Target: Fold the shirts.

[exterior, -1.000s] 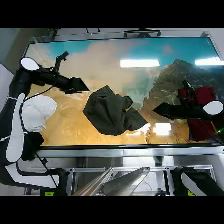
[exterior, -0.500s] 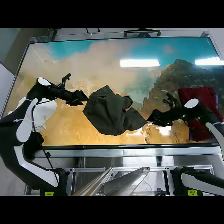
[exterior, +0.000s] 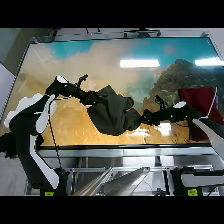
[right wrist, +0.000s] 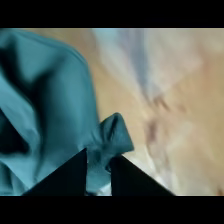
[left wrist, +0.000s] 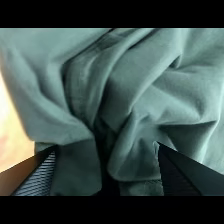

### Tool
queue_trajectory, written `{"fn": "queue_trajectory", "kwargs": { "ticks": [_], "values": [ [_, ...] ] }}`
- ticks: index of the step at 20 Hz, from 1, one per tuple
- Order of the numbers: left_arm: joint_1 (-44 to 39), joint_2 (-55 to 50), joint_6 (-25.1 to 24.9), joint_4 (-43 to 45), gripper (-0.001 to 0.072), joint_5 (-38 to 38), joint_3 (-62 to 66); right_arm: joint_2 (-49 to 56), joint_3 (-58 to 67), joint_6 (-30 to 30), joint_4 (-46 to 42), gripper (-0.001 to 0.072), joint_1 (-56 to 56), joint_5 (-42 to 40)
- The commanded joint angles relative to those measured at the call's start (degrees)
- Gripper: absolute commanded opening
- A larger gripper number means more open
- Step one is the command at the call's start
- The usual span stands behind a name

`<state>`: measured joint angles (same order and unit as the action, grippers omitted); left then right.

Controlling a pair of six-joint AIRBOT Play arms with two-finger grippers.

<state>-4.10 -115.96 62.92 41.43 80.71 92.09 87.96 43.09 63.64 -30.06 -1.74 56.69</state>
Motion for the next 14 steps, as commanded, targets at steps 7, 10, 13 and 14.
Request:
{"fn": "queue_trajectory", "kwargs": {
  "ticks": [7, 10, 13, 14],
  "values": [
    [0.6, -0.7, 1.6, 0.5, 0.0001, -0.9, 1.0, 1.0, 0.9, -6.0, 6.1, 0.002, 0.0, -0.3],
    [2.7, -0.7, 1.6, -2.8, 0.0001, 2.2, 1.0, 1.0, 1.1, -6.0, 5.9, 0.0019, 0.6, -0.2],
    [5.1, 1.7, -1.3, -15.4, 0.0, 4.9, 1.0, 0.0, 6.0, -6.0, 5.9, 0.0018, 1.7, 4.1],
    [5.8, 3.3, -2.1, -20.0, 0.0, 5.4, 1.0, -1.0, 9.0, -6.0, 5.9, 0.0018, 2.0, 5.8]
  ]
}}
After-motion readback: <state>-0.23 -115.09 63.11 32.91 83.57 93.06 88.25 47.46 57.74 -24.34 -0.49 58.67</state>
